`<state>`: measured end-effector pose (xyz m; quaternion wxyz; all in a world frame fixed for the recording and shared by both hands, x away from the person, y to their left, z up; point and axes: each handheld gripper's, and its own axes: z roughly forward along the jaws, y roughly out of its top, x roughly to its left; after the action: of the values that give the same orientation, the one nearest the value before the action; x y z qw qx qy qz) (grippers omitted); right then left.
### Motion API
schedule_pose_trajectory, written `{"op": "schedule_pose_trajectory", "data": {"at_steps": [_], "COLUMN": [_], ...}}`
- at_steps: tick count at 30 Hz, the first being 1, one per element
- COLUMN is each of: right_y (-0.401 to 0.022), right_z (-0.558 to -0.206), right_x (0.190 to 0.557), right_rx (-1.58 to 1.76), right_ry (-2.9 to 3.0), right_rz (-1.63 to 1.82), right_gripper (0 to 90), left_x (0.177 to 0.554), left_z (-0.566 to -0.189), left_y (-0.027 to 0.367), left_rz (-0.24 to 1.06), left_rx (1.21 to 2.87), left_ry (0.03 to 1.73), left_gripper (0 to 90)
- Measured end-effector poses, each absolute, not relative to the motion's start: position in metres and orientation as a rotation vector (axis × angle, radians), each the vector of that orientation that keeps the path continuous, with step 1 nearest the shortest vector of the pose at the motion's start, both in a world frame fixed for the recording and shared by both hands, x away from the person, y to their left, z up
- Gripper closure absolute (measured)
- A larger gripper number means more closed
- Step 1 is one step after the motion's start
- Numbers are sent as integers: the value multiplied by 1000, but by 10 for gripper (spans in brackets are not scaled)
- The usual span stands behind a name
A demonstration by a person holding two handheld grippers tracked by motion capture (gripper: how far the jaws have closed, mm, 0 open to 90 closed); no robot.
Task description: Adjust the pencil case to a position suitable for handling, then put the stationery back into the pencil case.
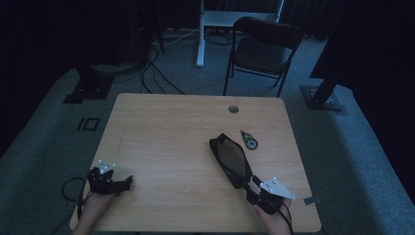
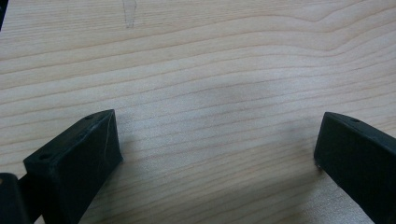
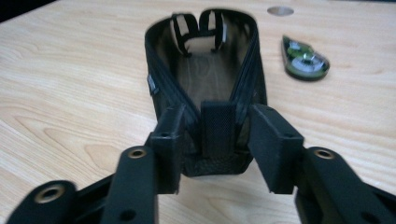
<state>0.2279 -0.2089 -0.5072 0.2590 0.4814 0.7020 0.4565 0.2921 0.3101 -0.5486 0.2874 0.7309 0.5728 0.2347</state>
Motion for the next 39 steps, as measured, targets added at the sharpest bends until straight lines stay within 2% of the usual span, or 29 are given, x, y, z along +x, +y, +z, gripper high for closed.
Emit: {"op": "schedule_pose_trajectory", "data": {"at_steps": [5, 9, 15, 23, 30, 39], "right_y": [-217, -225, -235, -244, -255, -260], "right_z": [-497, -485, -477, -477, -477, -486], "right_x": [229, 235, 253, 273, 303, 331], "right_rx": [1298, 1272, 1274, 1280, 1292, 1323], "right_ry": [1877, 1871, 1849, 1827, 1805, 1803], "right_rz": [1249, 1257, 1276, 1292, 1239, 1198], "right_gripper": [500, 422, 379, 345, 277, 265], "left_x": [292, 292, 292, 292, 292, 292], "left_z": [-549, -549, -549, -549, -549, -549], "left_y": [310, 310, 310, 310, 310, 310], "left_rz": [627, 627, 627, 627, 627, 627], "left_rx": [1952, 1952, 1952, 1953, 1952, 1952], "left_ry": [1530, 1530, 1530, 1530, 1529, 1529], "left_gripper": [6, 6, 5, 6, 6, 6]}}
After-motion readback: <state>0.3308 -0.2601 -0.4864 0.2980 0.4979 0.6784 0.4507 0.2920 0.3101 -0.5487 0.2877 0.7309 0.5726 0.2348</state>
